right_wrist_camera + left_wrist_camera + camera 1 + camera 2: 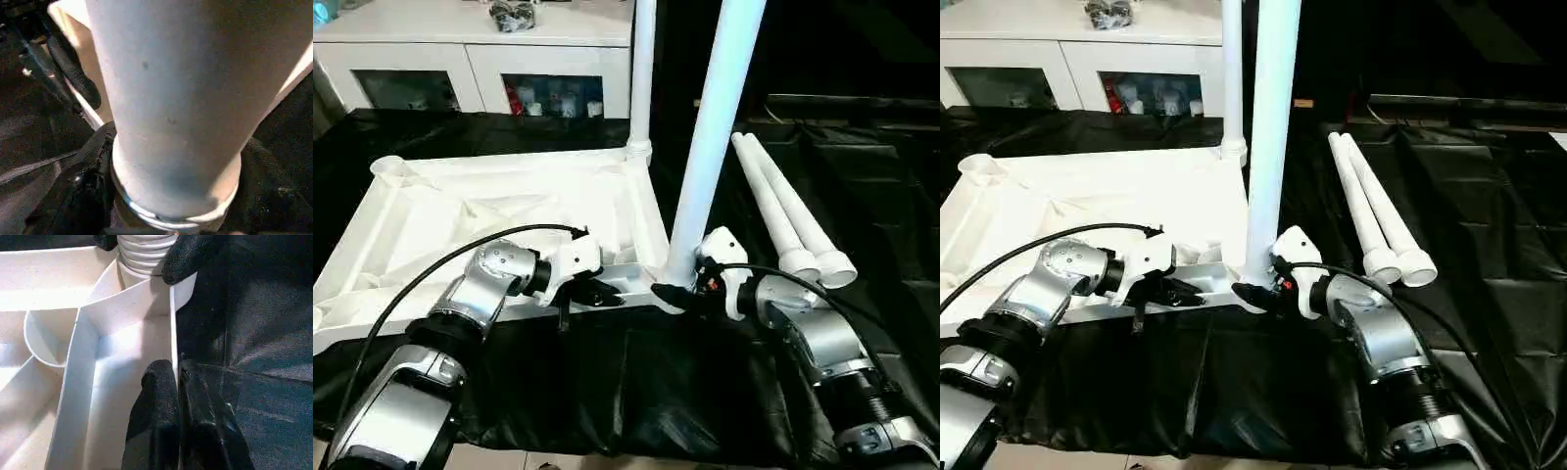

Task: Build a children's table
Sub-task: Rotate leg to tighten

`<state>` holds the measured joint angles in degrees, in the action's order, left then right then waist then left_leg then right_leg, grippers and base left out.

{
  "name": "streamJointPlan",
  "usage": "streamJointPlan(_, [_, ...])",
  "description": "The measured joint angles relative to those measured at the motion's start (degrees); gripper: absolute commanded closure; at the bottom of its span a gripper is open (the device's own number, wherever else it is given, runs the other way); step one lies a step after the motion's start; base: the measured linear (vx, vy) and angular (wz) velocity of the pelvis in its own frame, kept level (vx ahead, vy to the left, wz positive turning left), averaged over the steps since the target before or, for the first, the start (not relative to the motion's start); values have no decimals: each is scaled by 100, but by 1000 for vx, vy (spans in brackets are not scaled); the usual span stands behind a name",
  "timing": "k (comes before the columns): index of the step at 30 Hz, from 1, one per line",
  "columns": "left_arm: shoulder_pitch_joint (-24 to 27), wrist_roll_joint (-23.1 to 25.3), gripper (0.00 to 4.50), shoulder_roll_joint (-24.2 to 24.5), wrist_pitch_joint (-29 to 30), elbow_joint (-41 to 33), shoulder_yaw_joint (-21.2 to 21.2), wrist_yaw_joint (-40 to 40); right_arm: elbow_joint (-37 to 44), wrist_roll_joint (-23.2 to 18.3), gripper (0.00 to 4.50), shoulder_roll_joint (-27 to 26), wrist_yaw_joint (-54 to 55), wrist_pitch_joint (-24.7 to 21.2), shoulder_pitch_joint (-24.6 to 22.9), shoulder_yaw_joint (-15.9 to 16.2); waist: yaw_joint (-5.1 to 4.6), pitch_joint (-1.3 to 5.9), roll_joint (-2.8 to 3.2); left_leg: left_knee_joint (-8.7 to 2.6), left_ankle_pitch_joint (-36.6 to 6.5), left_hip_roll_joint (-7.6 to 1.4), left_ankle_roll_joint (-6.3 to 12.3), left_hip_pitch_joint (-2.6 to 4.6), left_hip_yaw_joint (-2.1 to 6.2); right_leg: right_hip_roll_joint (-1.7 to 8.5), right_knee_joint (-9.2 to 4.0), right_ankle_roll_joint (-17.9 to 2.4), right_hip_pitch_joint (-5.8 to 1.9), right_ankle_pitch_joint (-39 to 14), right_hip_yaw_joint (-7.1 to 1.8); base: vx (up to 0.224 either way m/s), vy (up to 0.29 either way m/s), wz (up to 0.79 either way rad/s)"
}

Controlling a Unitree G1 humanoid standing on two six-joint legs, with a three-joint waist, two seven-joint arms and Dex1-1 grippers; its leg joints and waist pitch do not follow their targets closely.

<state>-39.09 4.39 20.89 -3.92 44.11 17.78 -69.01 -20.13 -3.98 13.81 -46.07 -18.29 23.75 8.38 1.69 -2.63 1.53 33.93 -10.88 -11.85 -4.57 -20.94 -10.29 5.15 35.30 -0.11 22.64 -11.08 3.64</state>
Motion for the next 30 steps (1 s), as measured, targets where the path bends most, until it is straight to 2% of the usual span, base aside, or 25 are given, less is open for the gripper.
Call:
streamJointPlan(4, [-213,221,450,-537,384,265,-64,969,-578,101,174,-502,1200,67,218,-421,12,20,-33,2,0,3,0,13,0,3,-7,-13,-19,8,-1,0,0,0])
streamJointPlan(8, [-322,285,450,-1149,844,486,-189,1919,-1261,251,174,-913,2485,291,552,-807,-4,21,-29,2,-1,19,1,76,-7,13,-40,23,-77,-13,-10,0,0,0])
streamJointPlan(13, [-362,327,450,-1368,971,565,-218,2316,-1683,259,174,-1219,3111,490,806,-999,-40,22,-28,-2,-1,20,2,73,4,13,-50,23,-72,-13,-5,0,0,0])
streamJointPlan(15, [-362,330,450,-1365,935,563,-215,2316,-1688,267,118,-1227,3123,531,807,-1002,-65,22,-28,-10,-1,20,2,73,5,12,-50,22,-71,-13,-4,0,0,0])
streamJointPlan(19, [-313,328,450,-1130,605,487,-172,2087,-1593,245,86,-1165,2713,611,773,-942,-118,19,-22,-24,-1,18,1,51,7,10,-48,-11,-53,8,2,0,0,0])
streamJointPlan(21, [-286,320,450,-994,447,439,-169,1870,-1477,236,64,-996,2303,596,738,-797,-149,18,-20,-28,-1,12,0,33,9,5,-42,-10,-33,8,5,0,0,0])
streamJointPlan(24, [-255,217,450,-725,173,406,-180,1410,-1207,167,64,-623,1464,589,641,-537,-143,20,-15,-27,1,2,1,-28,14,-4,-32,-9,33,7,13,0,0,0])
streamJointPlan(30, [-156,27,450,-310,-117,337,-177,409,-873,-53,64,-121,154,595,539,-198,-100,20,-13,-12,26,-3,43,-40,9,-10,-36,-18,41,0,9,0,0,0])
